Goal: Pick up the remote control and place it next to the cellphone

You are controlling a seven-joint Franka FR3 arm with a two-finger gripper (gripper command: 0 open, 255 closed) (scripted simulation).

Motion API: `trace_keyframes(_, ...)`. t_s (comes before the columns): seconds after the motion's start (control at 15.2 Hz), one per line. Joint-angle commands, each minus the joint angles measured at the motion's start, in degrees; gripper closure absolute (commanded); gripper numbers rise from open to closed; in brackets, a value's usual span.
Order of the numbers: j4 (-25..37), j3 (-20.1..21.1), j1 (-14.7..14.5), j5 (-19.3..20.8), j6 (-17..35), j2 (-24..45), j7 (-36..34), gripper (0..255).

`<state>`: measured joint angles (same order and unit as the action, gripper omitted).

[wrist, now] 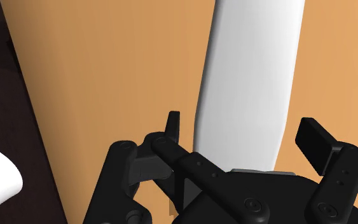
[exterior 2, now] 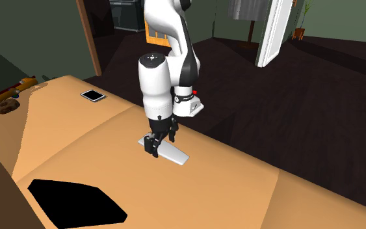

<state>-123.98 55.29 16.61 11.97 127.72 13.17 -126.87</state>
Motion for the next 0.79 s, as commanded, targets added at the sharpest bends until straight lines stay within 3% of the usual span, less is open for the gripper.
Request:
trace_keyframes(0.0, -0.04, -0.17, -0.09, 0.31, 0.22, 0.26, -0.12, 0)
trace_keyframes(0.4, -0.04, -0.17, -0.08, 0.3, 0.21, 0.26, -0.11, 0)
trace_keyframes(0.46, -0.04, -0.17, -0.08, 0.3, 0.21, 0.26, -0.11, 255)
trace_keyframes(0.73, -0.04, -0.17, -0.08, 0.3, 0.21, 0.26, -0.11, 255)
